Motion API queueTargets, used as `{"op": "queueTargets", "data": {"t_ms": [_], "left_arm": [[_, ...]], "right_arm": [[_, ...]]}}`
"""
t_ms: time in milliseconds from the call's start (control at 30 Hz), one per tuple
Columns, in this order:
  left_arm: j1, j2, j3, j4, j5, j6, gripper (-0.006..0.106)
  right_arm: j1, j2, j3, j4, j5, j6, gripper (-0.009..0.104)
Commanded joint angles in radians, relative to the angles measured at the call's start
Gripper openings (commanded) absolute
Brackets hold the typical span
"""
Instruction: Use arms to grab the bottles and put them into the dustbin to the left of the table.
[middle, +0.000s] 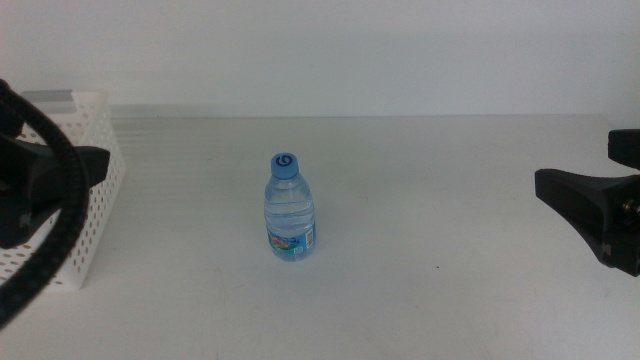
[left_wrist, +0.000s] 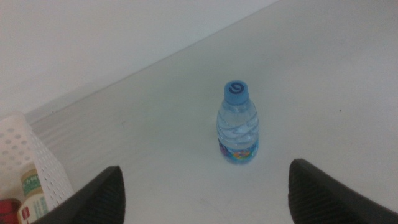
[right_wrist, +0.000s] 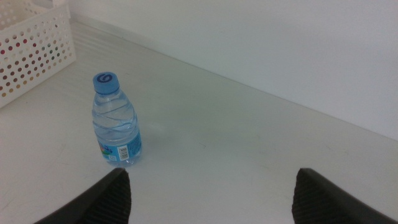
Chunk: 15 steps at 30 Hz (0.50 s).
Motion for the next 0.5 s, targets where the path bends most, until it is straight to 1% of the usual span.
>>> {"op": "queueTargets", "data": {"t_ms": [0,67,100,300,400,467], "left_arm": [[-0.004,-0.003,-0.024,-0.035,-0.088,-0.013,0.082],[-0.004,-0.003,-0.024,-0.065,-0.126,-0.022,0.082],[-0.004,-0.002,-0.024,-0.116,-0.181,-0.012,0.082],[-0.005,0.061,-0.024,-0.236,-0.224,0.007,0.082],[-0.005,0.118,-0.021,-0.298,-0.225,0.096,0.082],[-0.005,0.159,-0.005,-0.365,-0.222,0.167,0.082]], "right_arm": [[0.003,-0.005,-0.026,-0.007,-0.063,-0.013,0.068],[0.003,-0.005,-0.026,-0.007,-0.063,-0.013,0.068],[0.003,-0.005,-0.026,-0.007,-0.063,-0.013,0.068],[0.003,-0.005,-0.026,-0.007,-0.062,-0.013,0.068],[0.003,-0.005,-0.026,-0.007,-0.062,-0.013,0.068],[0.003,-0.005,-0.026,-0.007,-0.062,-0.013,0.068]]}}
